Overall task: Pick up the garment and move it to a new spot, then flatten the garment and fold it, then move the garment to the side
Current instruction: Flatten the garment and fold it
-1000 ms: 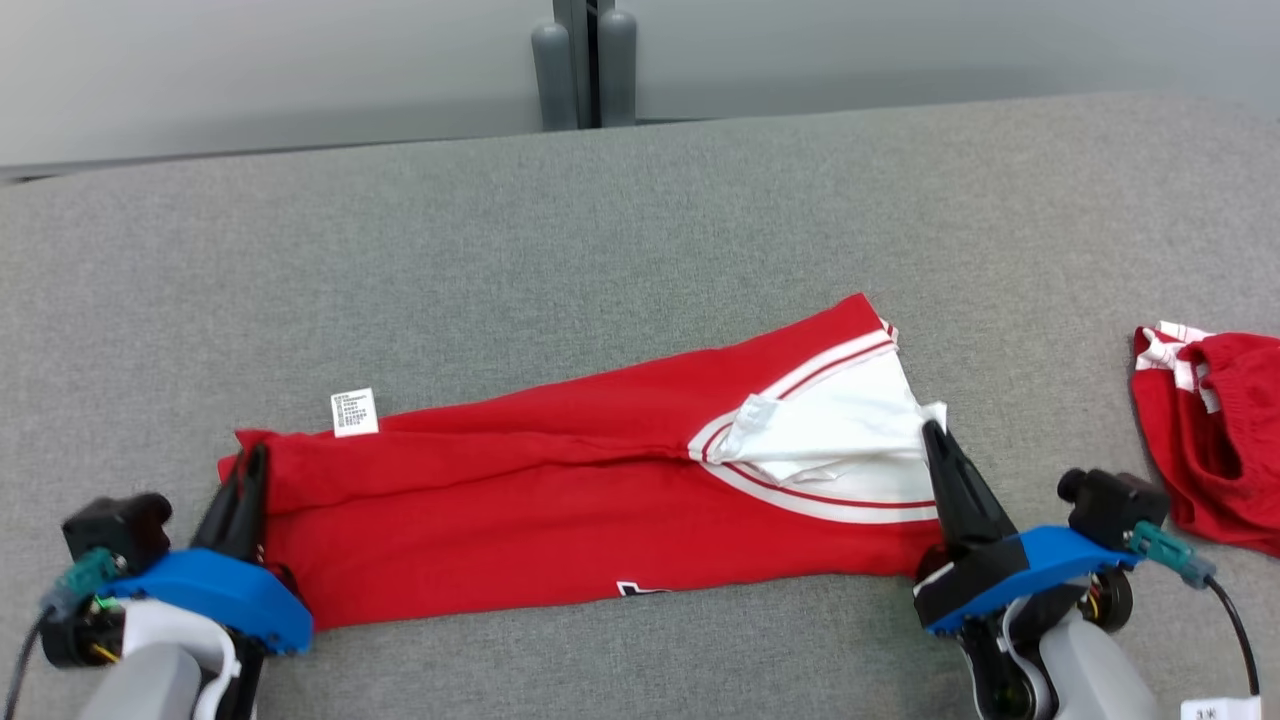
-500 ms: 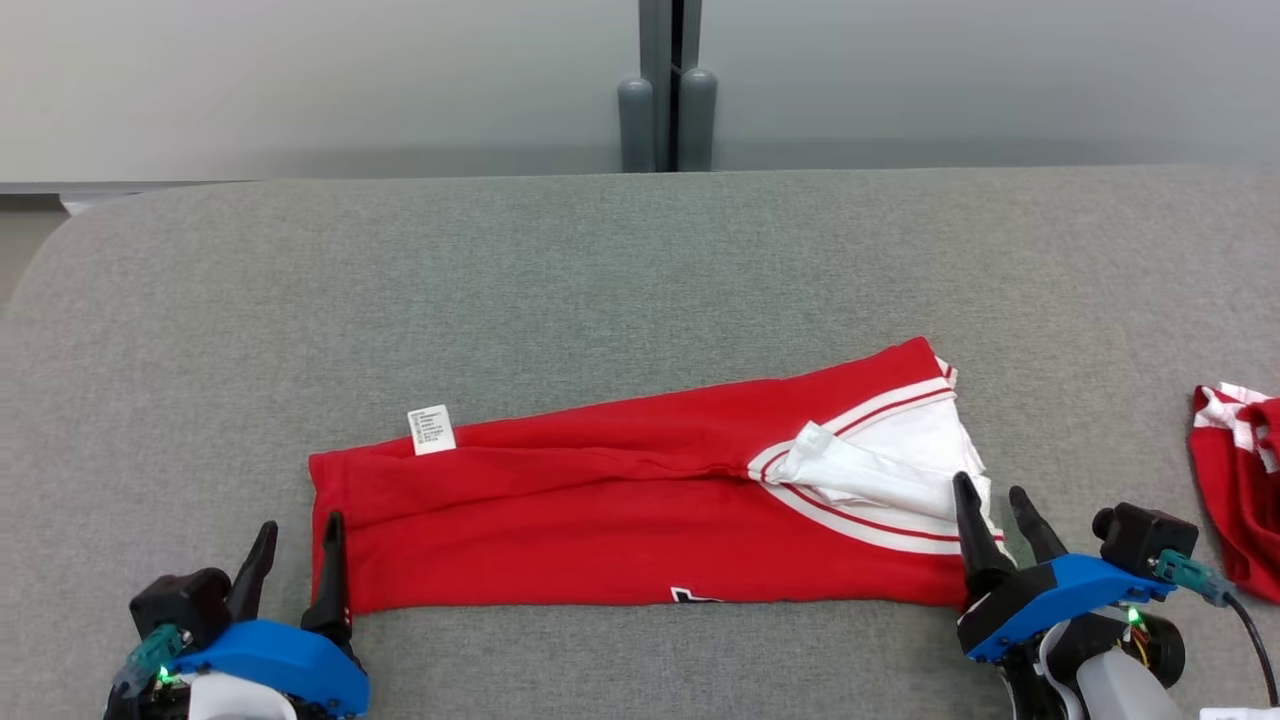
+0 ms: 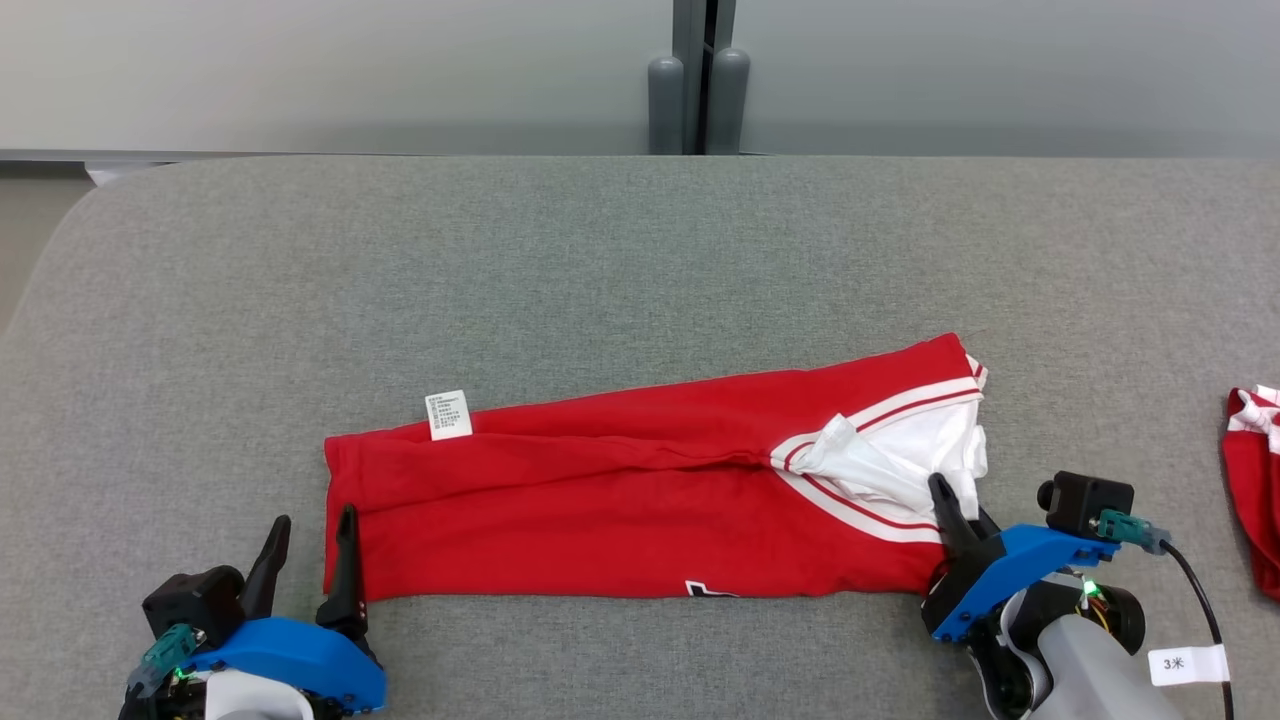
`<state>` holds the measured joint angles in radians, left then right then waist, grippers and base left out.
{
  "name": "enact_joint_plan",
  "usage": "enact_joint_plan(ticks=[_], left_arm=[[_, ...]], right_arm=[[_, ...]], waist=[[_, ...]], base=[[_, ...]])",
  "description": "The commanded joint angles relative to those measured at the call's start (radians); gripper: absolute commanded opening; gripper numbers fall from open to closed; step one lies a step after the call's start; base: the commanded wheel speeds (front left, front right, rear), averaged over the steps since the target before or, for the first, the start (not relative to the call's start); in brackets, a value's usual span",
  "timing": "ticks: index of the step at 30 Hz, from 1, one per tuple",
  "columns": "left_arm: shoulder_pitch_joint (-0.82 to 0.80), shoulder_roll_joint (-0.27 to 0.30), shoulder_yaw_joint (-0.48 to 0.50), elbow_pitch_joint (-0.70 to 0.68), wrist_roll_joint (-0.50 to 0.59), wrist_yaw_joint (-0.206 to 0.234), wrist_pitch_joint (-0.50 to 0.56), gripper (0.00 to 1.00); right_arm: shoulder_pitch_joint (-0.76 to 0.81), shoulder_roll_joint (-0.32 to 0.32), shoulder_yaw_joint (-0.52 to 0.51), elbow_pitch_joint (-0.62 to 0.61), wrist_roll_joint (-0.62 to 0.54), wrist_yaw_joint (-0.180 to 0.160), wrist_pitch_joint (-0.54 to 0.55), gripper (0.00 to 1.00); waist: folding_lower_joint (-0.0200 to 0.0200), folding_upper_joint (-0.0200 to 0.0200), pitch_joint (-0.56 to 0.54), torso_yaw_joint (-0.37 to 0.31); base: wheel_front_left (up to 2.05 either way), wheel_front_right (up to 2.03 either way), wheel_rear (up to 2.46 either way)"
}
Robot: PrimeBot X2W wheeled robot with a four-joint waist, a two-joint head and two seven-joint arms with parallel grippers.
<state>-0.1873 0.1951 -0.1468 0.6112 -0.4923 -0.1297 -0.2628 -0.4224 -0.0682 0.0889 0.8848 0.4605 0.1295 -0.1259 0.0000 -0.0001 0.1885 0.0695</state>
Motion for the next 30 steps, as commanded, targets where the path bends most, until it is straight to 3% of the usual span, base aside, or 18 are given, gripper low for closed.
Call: enact_joint_plan(ticks=[1,5,9,12,16,19,24,30], left_arm=[[-0.016,0.004,-0.013,-0.008,-0.009,-0.001,-0.002,1.00],[-0.019,0.008,-0.040,-0.018,-0.009,-0.002,-0.002,1.00],[-0.001,-0.001,-0.062,-0.030,-0.008,-0.002,-0.002,1.00],[0.010,-0.007,-0.075,-0.034,0.000,-0.002,-0.002,1.00],[0.021,-0.015,-0.072,-0.033,0.003,-0.002,-0.002,1.00],[0.027,-0.026,-0.071,-0.028,0.008,-0.002,-0.002,1.00],[0.028,-0.038,-0.089,-0.018,0.025,-0.002,-0.002,1.00],[0.014,-0.054,-0.121,-0.004,0.026,-0.002,-0.002,1.00]], right_arm=[[0.014,0.028,0.037,0.040,0.029,0.002,-0.015,0.00],[-0.021,0.020,0.013,0.057,0.024,0.001,-0.095,0.00],[-0.038,-0.002,-0.090,0.040,-0.044,0.000,-0.134,0.00],[-0.032,0.005,-0.134,-0.038,-0.096,0.001,-0.139,0.00],[-0.007,0.009,-0.106,-0.163,-0.143,0.001,-0.139,0.00],[0.027,0.014,-0.024,-0.303,-0.155,0.001,-0.101,0.00],[0.094,0.018,0.161,-0.508,-0.078,0.001,0.012,0.00],[0.102,0.015,0.337,-0.571,0.012,0.001,0.094,0.00]], waist=[[0.0000,0.0001,0.003,-0.008],[0.0000,0.0001,-0.003,-0.027],[0.0000,0.0001,-0.021,-0.051],[0.0000,0.0001,-0.033,-0.067],[0.0000,0.0001,-0.049,-0.079],[0.0000,0.0001,-0.065,-0.082],[0.0000,0.0001,-0.082,-0.047],[0.0000,0.0001,-0.090,0.045]], base=[[0.00,0.00,0.00],[0.00,0.00,0.00],[0.00,0.00,0.00],[0.00,0.00,0.00],[0.00,0.00,0.00],[0.00,0.00,0.00],[0.00,0.00,0.00],[0.00,0.00,0.00]])
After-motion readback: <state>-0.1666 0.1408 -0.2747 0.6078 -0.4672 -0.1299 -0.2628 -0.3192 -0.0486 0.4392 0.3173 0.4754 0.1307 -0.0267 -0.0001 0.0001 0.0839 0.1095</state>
